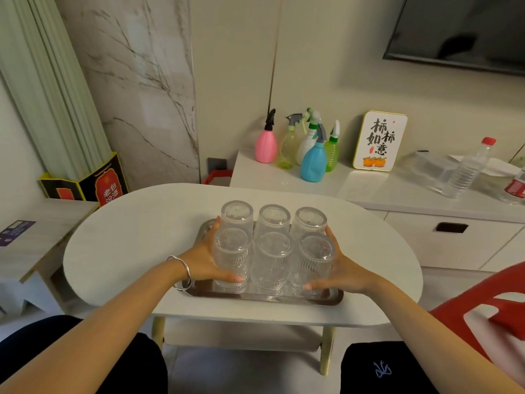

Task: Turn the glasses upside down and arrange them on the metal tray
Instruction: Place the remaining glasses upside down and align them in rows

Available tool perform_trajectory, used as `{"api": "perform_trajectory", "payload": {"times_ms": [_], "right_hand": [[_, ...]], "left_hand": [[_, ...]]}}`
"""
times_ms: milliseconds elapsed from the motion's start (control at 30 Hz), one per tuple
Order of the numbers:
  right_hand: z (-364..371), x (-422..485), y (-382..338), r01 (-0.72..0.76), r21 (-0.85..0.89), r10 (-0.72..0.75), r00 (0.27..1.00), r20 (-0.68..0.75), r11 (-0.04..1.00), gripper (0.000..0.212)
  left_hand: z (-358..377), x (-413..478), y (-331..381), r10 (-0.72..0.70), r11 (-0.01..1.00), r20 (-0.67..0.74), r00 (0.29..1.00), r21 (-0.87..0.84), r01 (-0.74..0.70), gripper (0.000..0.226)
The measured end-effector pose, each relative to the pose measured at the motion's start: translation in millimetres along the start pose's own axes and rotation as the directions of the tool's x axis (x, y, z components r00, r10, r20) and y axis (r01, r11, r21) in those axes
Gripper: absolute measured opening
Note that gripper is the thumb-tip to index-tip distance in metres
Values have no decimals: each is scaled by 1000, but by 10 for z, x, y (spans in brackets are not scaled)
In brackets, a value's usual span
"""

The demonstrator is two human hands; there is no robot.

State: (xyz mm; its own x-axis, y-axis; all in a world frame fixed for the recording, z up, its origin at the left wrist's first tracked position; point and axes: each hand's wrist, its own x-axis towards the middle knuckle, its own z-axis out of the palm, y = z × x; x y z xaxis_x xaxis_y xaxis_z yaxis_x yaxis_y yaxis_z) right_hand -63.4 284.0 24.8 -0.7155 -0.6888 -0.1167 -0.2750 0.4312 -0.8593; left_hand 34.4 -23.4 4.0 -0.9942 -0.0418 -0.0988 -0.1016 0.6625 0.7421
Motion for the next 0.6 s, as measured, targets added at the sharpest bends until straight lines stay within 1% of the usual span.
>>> {"api": "perform_trajectory", "payload": {"times_ms": [100,333,400,600], "right_hand": [[18,8,-4,-5,-5,5,1000,15,1000,139],[80,32,16,25,-32,-26,999,-19,999,137],[110,46,16,37,-38,-38,999,-19,999,134],[208,106,-16,65,-50,-67,997,-34,997,126]], "left_hand": [[10,16,-40,-7,1000,-5,1000,14,7,142],[14,26,-77,35,999,-24,999,2,-35,142],[0,40,-102,56,998,-31,998,13,-56,141],[-65,20,-191,60,998,-17,998,-1,-60,139]]}}
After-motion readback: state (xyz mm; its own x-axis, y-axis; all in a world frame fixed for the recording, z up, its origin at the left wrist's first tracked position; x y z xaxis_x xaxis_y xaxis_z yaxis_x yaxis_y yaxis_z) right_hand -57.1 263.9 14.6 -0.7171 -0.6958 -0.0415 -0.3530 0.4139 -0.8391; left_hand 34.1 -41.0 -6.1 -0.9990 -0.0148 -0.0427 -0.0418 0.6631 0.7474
